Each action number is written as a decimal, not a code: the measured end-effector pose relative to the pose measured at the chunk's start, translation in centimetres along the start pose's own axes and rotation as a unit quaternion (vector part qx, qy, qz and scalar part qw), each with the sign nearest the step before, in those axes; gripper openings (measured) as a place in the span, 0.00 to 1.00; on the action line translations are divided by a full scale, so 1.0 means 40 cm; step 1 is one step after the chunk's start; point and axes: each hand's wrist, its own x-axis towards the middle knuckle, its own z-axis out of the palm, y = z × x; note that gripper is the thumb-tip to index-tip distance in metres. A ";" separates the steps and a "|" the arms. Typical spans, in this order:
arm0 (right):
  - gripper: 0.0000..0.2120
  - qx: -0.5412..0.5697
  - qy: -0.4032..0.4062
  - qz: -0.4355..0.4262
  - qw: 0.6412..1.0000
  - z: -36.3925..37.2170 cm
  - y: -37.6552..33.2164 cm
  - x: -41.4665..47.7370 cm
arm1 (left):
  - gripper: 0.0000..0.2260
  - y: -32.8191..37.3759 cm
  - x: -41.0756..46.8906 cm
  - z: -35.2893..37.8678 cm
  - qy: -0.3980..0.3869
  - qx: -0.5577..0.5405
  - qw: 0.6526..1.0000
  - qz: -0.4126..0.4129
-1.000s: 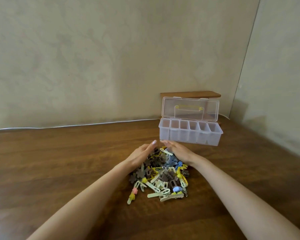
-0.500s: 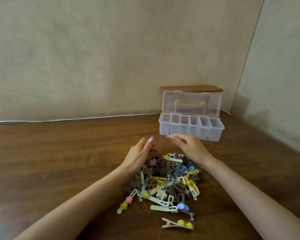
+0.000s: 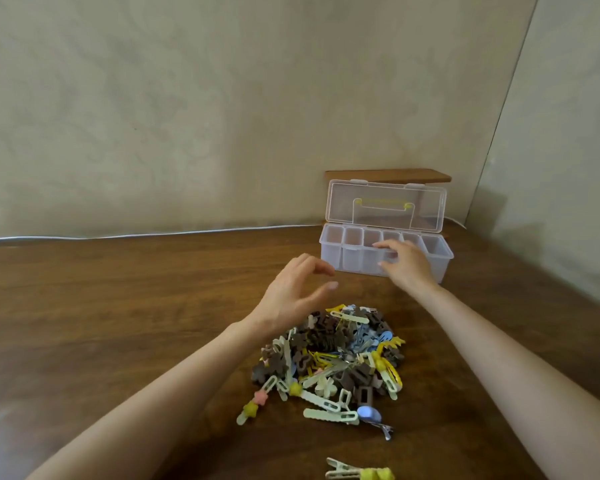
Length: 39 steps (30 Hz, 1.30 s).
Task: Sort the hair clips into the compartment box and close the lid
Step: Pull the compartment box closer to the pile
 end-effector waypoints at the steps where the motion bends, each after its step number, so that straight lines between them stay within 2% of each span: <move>1: 0.15 -0.002 0.000 -0.003 1.000 -0.005 -0.004 -0.003 | 0.12 0.003 0.003 0.001 -0.007 0.022 1.000 0.015; 5: 0.13 -0.006 -0.008 -0.030 0.999 -0.022 -0.028 -0.035 | 0.10 -0.019 0.016 -0.009 0.056 0.012 0.997 -0.044; 10: 0.12 0.073 -0.046 -0.049 0.995 -0.030 -0.074 -0.096 | 0.10 -0.053 0.003 -0.025 0.104 0.072 0.988 -0.092; 14: 0.09 0.089 -0.063 -0.084 0.991 -0.036 -0.106 -0.137 | 0.09 -0.070 -0.013 -0.033 0.105 0.130 0.982 -0.082; 18: 0.09 0.112 -0.090 -0.106 0.984 -0.045 -0.121 -0.165 | 0.04 -0.068 -0.028 -0.047 0.129 0.108 0.984 -0.058; 20: 0.10 0.065 -0.022 -0.155 0.986 -0.044 -0.128 -0.184 | 0.03 -0.064 -0.035 -0.052 0.125 0.087 0.987 -0.051; 22: 0.06 0.002 0.047 -0.201 0.978 -0.047 -0.142 -0.207 | 0.03 -0.063 -0.041 -0.053 0.122 0.071 0.988 -0.057; 24: 0.02 -0.083 0.005 -0.200 0.976 -0.051 -0.156 -0.225 | 0.03 -0.065 -0.044 -0.053 0.125 0.050 0.989 -0.065; 27: 0.08 -0.188 -0.091 -0.167 0.964 -0.038 -0.161 -0.236 | 0.03 -0.066 -0.047 -0.053 0.135 0.040 0.988 -0.059; 33: 0.06 -0.194 -0.094 -0.162 0.963 -0.026 -0.159 -0.229 | 0.03 -0.075 -0.062 -0.067 0.166 0.109 0.979 -0.048; 36: 0.06 -0.182 -0.079 -0.167 0.966 -0.017 -0.152 -0.228 | 0.06 -0.078 -0.060 -0.073 0.126 0.116 0.982 -0.076; 39: 0.06 -0.153 -0.077 -0.174 0.970 -0.015 -0.141 -0.229 | 0.05 -0.082 -0.055 -0.075 0.123 0.145 0.980 -0.065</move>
